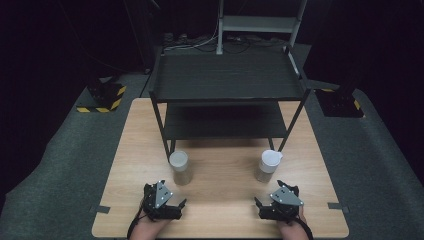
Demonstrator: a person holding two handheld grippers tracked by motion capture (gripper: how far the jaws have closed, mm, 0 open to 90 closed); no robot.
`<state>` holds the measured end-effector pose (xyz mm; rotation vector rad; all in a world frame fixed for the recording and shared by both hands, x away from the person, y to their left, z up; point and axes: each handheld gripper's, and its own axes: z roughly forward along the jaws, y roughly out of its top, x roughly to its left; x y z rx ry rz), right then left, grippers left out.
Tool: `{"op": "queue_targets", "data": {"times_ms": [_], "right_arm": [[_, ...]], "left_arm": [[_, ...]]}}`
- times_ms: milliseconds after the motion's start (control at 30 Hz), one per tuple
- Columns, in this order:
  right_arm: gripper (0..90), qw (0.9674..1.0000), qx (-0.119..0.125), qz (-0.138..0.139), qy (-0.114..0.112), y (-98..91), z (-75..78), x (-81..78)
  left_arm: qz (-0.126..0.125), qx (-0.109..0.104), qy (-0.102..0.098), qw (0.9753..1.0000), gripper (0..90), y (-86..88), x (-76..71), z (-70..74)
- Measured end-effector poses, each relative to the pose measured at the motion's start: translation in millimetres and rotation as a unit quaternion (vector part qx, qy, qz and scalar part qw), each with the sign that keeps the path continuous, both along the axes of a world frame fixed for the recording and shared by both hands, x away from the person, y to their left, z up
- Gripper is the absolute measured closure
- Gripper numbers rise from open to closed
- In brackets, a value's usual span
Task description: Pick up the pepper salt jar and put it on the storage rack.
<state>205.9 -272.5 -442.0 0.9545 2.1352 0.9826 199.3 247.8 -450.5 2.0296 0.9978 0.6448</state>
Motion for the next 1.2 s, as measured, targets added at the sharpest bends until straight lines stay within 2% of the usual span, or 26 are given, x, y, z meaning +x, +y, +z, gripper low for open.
{"op": "queue_targets", "data": {"times_ms": [100, 233, 333, 467, 600, 867, 1200], "right_arm": [[0.0, 1.0000, 0.001, -0.002, 0.003, 0.1, 0.4, 2.1], [0.0, 0.9999, 0.008, -0.001, 0.007, -3.9, 0.9, 4.9], [0.0, 0.9998, 0.010, -0.015, 0.004, -2.8, 0.1, 2.2], [0.0, 0.9999, 0.005, -0.016, 0.003, -1.5, 0.1, 1.5], [0.0, 0.9999, 0.002, -0.009, 0.007, -2.0, 1.4, 3.9], [0.0, 1.0000, 0.002, -0.005, 0.006, -2.8, 1.0, 3.7], [0.0, 1.0000, -0.004, -0.003, 0.006, -1.2, 1.5, 3.9]], "left_arm": [[0.002, -0.003, 0.003, 1.0000, 0.9, 0.4, 1.2, 0.2], [-0.004, 0.004, 0.001, 1.0000, 1.1, -1.2, 0.8, 0.4], [-0.008, 0.012, -0.005, 0.9999, 1.1, -2.7, -1.2, 0.2], [-0.005, 0.007, 0.001, 1.0000, 1.1, -2.1, 0.7, 0.7], [-0.002, -0.008, 0.006, 0.9999, 1.1, 2.8, 2.1, 0.2], [-0.002, -0.004, 0.005, 1.0000, 1.1, 1.6, 1.8, 0.3], [0.000, -0.011, 0.012, 0.9999, 1.1, 3.7, 3.9, 0.9]]}}
